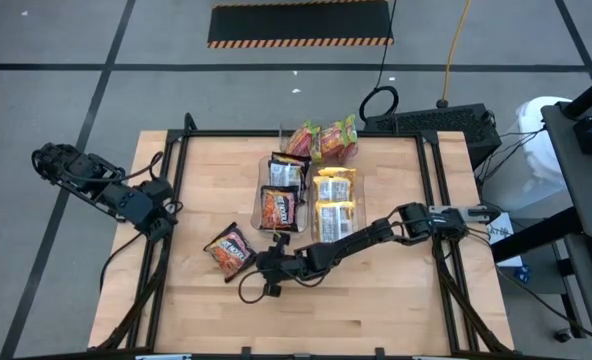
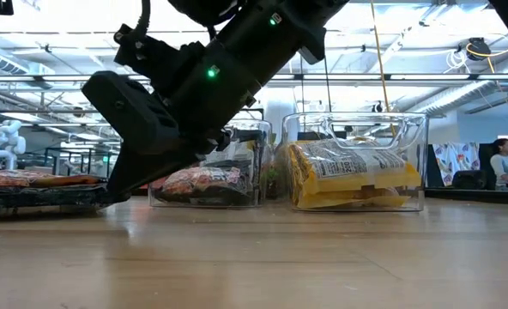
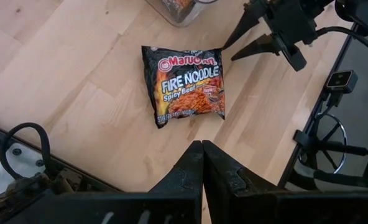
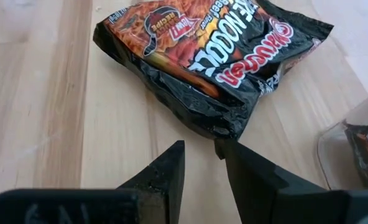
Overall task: Sort Maruchan noodles
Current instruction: Put the black noodle pack into the left transparent bin
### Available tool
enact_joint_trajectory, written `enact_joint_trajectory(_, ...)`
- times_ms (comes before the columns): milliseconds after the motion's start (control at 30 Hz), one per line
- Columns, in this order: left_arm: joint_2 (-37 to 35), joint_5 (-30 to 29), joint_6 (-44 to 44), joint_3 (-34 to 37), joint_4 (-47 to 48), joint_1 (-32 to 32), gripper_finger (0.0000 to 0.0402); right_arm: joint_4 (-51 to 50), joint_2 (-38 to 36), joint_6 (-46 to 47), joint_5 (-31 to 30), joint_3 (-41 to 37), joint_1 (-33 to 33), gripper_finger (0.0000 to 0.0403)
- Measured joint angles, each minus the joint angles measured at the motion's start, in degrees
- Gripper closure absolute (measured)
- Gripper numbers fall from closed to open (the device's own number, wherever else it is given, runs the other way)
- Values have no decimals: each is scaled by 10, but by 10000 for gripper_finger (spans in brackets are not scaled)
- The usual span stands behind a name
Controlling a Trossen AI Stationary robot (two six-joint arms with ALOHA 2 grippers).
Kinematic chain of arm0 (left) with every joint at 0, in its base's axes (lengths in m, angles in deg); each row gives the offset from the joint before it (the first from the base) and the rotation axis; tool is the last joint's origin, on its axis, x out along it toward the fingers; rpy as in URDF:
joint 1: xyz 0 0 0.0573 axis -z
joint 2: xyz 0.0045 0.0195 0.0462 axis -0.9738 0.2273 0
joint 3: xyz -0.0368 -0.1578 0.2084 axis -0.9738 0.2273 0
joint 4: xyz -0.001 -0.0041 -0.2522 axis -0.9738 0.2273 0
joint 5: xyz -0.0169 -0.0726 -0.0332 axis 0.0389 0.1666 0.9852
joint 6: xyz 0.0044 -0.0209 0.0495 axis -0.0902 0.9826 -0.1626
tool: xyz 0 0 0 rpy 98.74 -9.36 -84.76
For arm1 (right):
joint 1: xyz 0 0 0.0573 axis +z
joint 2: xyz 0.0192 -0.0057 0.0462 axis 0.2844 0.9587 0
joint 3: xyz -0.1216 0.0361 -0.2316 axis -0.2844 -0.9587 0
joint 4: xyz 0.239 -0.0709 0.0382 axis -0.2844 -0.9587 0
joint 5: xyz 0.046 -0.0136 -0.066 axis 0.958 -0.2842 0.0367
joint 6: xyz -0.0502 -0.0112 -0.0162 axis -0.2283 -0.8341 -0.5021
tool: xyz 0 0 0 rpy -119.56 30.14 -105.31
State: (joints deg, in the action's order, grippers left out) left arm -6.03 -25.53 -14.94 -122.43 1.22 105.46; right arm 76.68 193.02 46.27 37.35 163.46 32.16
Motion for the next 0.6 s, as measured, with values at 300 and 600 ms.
enact_joint_trajectory(300,0,0,0,0,0,0,396,3,0,-11,-32,0,0,291)
enact_joint_trajectory(600,0,0,0,0,0,0,396,4,0,-32,3,0,-10,291)
